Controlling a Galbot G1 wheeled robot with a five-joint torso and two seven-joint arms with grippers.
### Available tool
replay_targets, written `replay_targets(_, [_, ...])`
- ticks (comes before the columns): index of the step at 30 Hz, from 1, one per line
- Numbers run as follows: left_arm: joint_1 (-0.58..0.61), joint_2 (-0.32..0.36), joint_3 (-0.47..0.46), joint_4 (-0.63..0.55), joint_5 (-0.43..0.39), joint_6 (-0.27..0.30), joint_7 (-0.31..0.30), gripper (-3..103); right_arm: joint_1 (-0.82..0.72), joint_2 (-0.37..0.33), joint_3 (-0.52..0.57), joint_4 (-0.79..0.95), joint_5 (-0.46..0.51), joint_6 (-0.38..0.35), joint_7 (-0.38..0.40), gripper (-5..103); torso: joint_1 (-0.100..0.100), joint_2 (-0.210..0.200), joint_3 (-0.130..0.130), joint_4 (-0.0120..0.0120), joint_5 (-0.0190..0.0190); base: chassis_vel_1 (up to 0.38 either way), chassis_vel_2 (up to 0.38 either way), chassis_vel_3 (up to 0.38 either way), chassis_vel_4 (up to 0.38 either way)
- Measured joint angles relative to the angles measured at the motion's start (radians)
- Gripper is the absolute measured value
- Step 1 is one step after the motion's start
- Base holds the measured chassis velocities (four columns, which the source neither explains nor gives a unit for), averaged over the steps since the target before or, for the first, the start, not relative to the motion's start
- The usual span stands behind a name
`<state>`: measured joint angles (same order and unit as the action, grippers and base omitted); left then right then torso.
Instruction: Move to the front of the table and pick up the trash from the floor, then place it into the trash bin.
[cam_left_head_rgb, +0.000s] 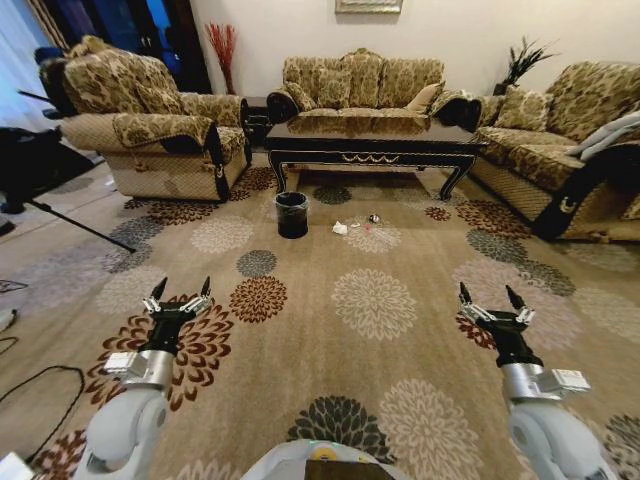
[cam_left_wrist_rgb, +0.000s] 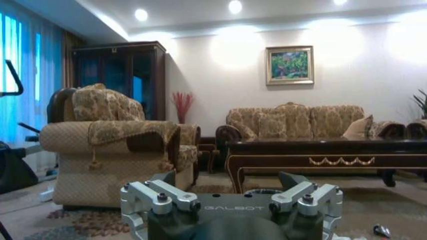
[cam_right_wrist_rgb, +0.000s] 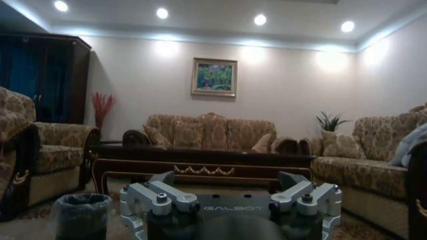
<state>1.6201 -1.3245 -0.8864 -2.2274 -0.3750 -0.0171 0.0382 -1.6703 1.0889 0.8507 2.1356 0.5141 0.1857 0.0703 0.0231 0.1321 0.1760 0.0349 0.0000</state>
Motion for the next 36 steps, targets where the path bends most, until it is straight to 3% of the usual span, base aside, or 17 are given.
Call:
replay_targets(13, [-0.018,0.002,0.001,0.027,0.0,-0.011,0.007,100,0.041,-0.012,-0.019,-0.041,0.004,0.005,-0.003,100,0.001,0.003,0.002,-0.0001,0.0,-0.128,0.117,0.109,-0.116])
replay_targets(30, [-0.024,0.011,0.002,0.05,0.0,-0.024,0.014,100,0.062,-0.014,-0.04,-0.068,0.003,0.005,-0.001,100,0.002,0.006,0.004,0.0,0.0008,-0.325,0.312,0.338,-0.327])
replay_targets(31, [-0.025,0.012,0.003,0.052,-0.001,-0.024,0.014,100,0.064,-0.015,-0.041,-0.07,0.002,0.005,-0.001,100,0.002,0.006,0.005,-0.0002,-0.0015,-0.347,0.361,0.366,-0.406])
replay_targets(32, [-0.025,0.012,0.003,0.052,-0.001,-0.024,0.014,100,0.064,-0.015,-0.041,-0.07,0.002,0.005,-0.001,100,0.002,0.006,0.005,-0.0002,-0.0015,-0.347,0.361,0.366,-0.406])
replay_targets(36, [-0.026,0.011,0.003,0.056,0.0,-0.025,0.015,100,0.069,-0.017,-0.043,-0.077,0.002,0.005,0.0,100,0.002,0.006,0.005,0.0001,0.001,-0.337,0.355,0.346,-0.37])
